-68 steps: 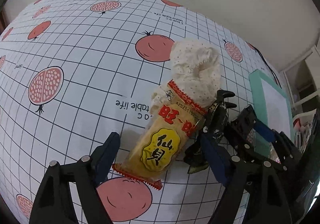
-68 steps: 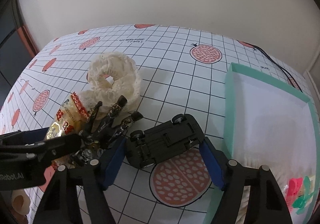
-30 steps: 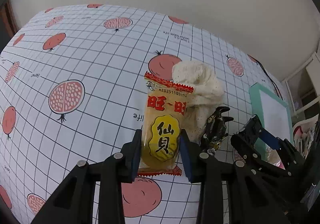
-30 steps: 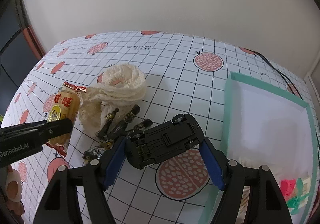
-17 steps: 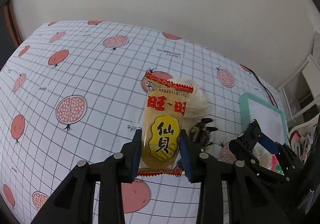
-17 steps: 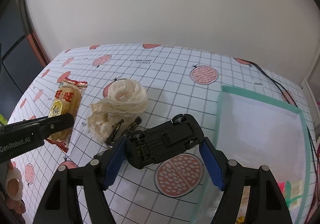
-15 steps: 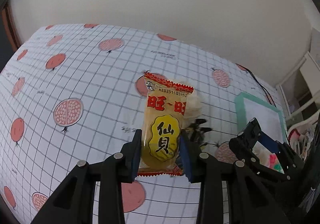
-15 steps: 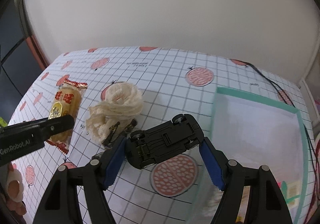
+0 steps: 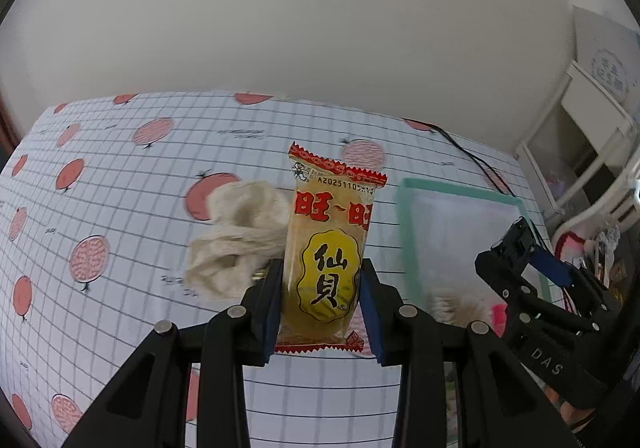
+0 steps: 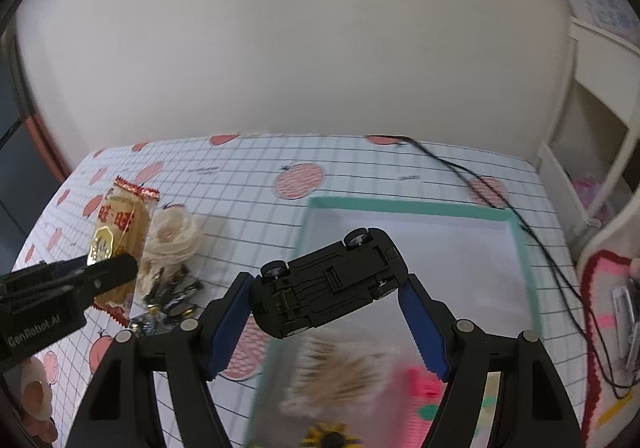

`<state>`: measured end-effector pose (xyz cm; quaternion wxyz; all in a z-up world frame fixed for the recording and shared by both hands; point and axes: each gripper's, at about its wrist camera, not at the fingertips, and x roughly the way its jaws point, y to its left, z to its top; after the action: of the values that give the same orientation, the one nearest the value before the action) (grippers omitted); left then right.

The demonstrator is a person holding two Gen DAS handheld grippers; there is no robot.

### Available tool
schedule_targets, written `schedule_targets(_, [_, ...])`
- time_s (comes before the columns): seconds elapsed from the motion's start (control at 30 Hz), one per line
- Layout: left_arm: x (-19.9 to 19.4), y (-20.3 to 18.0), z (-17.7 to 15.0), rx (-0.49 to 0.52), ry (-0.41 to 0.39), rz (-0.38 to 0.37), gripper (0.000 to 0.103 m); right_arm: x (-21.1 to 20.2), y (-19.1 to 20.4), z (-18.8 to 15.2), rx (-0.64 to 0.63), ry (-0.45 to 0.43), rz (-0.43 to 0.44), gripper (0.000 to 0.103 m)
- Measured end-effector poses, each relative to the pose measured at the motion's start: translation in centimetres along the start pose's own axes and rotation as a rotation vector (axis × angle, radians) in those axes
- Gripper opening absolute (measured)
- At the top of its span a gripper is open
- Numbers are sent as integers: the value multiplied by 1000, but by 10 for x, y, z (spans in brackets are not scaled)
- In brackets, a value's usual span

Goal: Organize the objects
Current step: 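Lift and carry the cracker packet and toy car over the tray with both tools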

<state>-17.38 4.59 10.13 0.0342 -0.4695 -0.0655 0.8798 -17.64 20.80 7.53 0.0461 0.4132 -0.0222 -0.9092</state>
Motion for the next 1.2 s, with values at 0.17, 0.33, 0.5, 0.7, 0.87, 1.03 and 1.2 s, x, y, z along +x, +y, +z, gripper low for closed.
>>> schedule_targets(0.17, [3,-32,1,44,-6,-31,37,-9,-31,-2,44,-11,-27,76])
schedule_targets(0.33, [12,-60,0,79,4,-61,37,-16,-61,-5,78,-18,-67,76])
schedule_targets(0.5, [28,-84,-4,86,35,-89,37,-22,-86,-7,123,-25,-89,76])
schedule_targets(0.7, [50,-108,-4,104,58,-99,37,-20,-110,-14,176,-12,-104,76])
schedule_targets(0.87, [66,-116,-3,100,80,-99,37,-11,-117,-18,200,5,-97,76])
schedule_targets(1.03, [85,-125,-4,130,105,-84,37,4,-122,-24,208,41,-107,76])
schedule_targets(1.2, [98,-125,-4,133,121,-89,37,17,-126,-32,211,72,-118,76])
